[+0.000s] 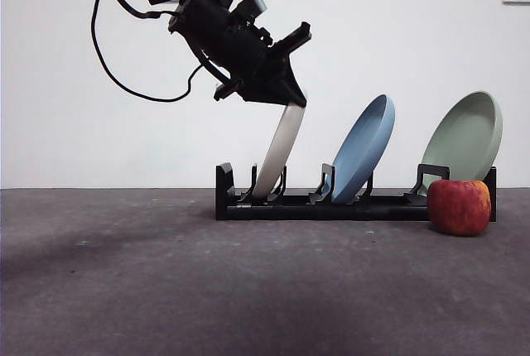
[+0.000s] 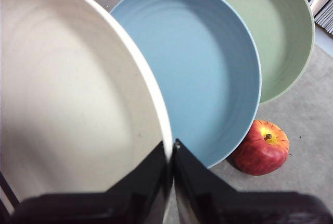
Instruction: Take the yellow plate from the plate rack,put the plate on the table,take the apple from the table,put the apple in the plate
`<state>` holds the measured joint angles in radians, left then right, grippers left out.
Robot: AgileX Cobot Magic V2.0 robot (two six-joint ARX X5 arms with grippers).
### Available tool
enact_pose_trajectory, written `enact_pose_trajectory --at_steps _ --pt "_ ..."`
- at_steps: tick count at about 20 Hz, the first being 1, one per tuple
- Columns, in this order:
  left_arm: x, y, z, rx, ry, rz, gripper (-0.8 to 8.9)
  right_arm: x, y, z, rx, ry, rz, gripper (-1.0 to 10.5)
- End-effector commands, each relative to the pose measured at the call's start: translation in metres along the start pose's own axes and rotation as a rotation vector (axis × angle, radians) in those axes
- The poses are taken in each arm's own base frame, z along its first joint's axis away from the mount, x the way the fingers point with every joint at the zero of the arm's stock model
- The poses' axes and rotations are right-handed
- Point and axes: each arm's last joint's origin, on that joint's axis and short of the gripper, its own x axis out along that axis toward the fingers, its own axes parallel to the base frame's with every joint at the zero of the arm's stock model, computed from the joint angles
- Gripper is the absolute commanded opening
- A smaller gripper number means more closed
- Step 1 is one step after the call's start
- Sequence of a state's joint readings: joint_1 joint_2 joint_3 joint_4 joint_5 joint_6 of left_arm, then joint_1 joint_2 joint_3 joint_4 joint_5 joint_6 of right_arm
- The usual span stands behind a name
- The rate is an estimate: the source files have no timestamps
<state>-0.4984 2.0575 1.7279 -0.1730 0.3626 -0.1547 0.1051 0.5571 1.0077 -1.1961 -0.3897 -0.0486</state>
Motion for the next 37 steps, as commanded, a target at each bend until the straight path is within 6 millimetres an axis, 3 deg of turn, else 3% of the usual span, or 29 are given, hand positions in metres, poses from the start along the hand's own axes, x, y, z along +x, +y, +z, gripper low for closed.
enact_pose_trajectory --at_steps 1,6,9,14,16,19,22,28,37 --pt "-0.018 -0.008 0.016 0.016 -0.052 -0.017 -0.08 0.000 0.000 0.001 0.002 -0.006 -0.002 6.3" --pt "-0.066 -0.029 0.042 0.041 -0.103 -0.031 -0.08 0.000 0.000 0.001 0.002 -0.006 -0.002 6.3" --pt "-0.103 -0.053 0.048 0.123 -0.055 -0.048 -0.08 0.000 0.000 0.001 0.002 -0.006 -0.002 6.3" --pt "-0.170 -0.113 0.032 0.335 0.149 0.100 -0.06 0.000 0.000 0.001 0.002 -0.006 -0.002 6.3" --pt "-0.178 -0.137 0.017 0.382 0.249 0.192 -0.06 0.000 0.000 0.001 0.003 -0.006 -0.001 6.3" --pt "-0.169 -0.170 -0.008 0.495 0.370 0.282 -0.06 0.000 0.000 0.001 0.003 -0.006 -0.001 6.3" --pt "-0.144 -0.196 -0.043 0.559 0.417 0.252 -0.06 0.000 0.000 0.000 0.003 -0.006 -0.001 6.3" --pt "-0.082 -0.193 -0.130 0.650 0.514 0.301 -0.06 0.000 0.000 -0.002 0.014 0.019 0.003 6.3" --pt "-0.017 -0.191 -0.208 0.737 0.691 0.301 -0.06 0.000 0.000 -0.002 0.015 0.022 0.003 6.3"
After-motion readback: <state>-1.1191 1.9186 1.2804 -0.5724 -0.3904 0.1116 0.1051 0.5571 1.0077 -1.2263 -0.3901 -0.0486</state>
